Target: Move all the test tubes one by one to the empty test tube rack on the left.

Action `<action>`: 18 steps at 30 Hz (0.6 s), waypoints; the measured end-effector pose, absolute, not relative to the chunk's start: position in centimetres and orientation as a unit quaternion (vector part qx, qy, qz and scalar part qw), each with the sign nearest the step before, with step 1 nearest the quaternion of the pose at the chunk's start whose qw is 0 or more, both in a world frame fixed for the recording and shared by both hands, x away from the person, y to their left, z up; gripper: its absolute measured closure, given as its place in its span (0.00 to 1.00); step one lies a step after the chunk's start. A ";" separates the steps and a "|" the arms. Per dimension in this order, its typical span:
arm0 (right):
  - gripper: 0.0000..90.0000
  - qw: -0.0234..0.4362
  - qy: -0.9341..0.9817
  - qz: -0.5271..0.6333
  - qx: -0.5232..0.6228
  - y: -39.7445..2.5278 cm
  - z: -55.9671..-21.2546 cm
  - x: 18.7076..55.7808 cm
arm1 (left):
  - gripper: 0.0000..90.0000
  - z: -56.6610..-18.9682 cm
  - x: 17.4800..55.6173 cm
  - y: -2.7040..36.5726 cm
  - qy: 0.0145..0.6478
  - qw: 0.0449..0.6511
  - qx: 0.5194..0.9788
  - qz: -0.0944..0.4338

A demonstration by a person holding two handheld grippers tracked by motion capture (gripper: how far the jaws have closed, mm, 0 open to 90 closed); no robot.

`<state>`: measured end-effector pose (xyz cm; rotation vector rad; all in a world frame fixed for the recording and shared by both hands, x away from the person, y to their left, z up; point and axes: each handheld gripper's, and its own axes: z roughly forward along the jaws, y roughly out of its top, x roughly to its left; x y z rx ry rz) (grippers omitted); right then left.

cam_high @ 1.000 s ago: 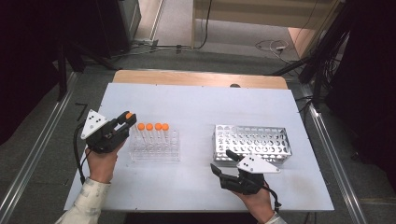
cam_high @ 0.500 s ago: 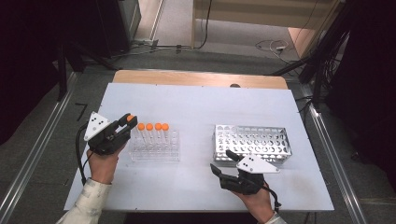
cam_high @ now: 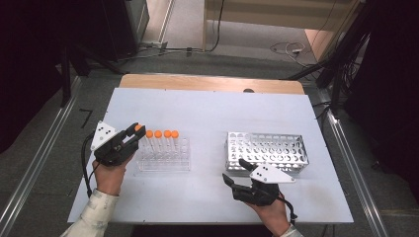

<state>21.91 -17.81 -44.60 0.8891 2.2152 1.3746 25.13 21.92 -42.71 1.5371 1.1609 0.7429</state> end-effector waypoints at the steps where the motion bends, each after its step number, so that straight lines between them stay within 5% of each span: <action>1: 0.32 0.193 0.789 0.490 0.317 -17.8 -44.6 21.9 | 0.76 -42.7 25.1 21.9 0.483 0.513 0.639 0.309; 18: 0.32 0.192 0.789 0.490 0.317 -17.8 -44.6 21.9 | 0.64 -43.0 25.1 22.2 0.493 0.527 0.626 0.297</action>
